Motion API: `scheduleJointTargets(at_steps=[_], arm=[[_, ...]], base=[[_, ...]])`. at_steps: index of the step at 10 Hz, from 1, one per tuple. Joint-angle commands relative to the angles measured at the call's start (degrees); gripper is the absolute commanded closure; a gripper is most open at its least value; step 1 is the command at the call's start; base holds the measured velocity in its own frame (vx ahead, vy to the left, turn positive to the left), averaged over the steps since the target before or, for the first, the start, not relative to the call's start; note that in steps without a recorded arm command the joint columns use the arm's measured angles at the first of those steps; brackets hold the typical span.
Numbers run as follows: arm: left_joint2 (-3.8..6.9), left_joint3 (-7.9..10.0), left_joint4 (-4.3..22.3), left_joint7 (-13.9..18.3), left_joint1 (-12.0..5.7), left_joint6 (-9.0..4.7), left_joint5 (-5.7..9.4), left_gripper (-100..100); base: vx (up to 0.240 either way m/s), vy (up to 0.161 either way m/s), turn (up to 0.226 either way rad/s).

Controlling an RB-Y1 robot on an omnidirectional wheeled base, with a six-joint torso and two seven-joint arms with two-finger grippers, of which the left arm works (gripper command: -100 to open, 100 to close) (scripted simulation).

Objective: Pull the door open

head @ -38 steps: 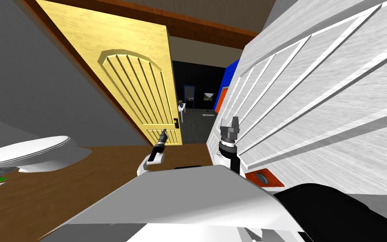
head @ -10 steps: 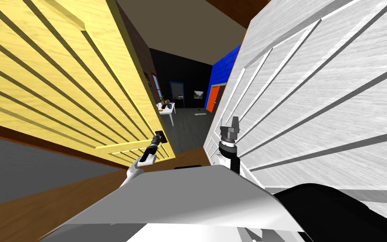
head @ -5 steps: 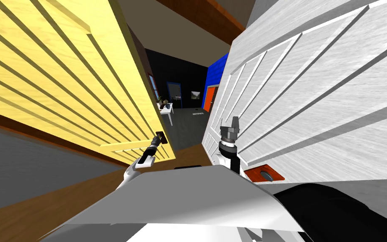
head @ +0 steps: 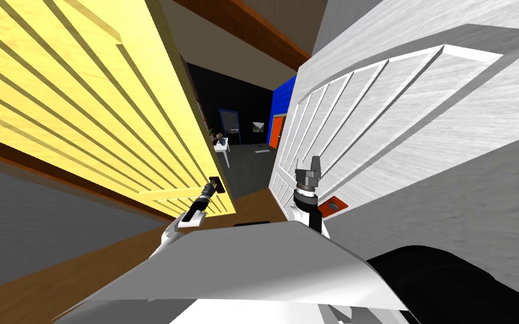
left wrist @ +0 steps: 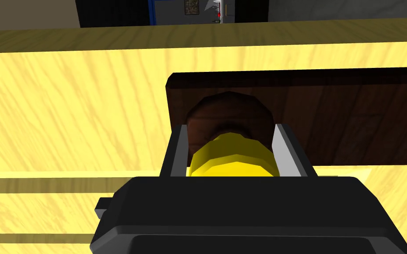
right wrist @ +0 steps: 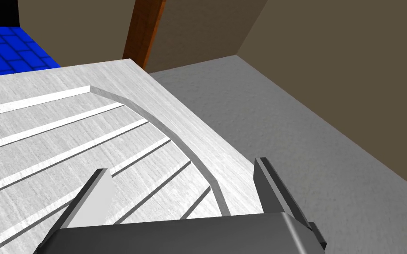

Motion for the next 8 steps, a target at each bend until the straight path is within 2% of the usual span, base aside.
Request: scheduleJointTargets(at_steps=[1, 2, 3, 4, 6, 7, 8], arm=[[1.07, -0.94, -0.7, 0.9, 0.99, -0.75, 0.0, 100], [2.2, -1.78, -1.4, 1.8, 1.93, -1.47, 0.06, 100], [2.58, -2.06, -1.6, 2.1, 2.25, -1.71, 0.08, 100], [3.65, -2.86, -2.3, 3.0, 3.13, -2.4, 0.13, 100], [4.94, -3.82, -3.1, 4.0, 4.21, -3.22, 0.2, 100], [4.38, -3.65, -2.6, 3.6, 3.77, -2.95, 0.12, 100], [5.72, -4.53, -3.0, 4.6, 5.05, -4.24, 0.15, 100]], base=[[-0.22, 0.086, -0.12], [-0.206, 0.133, -0.146], [-0.227, 0.098, -0.128], [-0.235, 0.081, -0.129], [-0.211, 0.082, -0.108], [-0.101, 0.031, -0.028], [-0.145, 0.046, -0.114]])
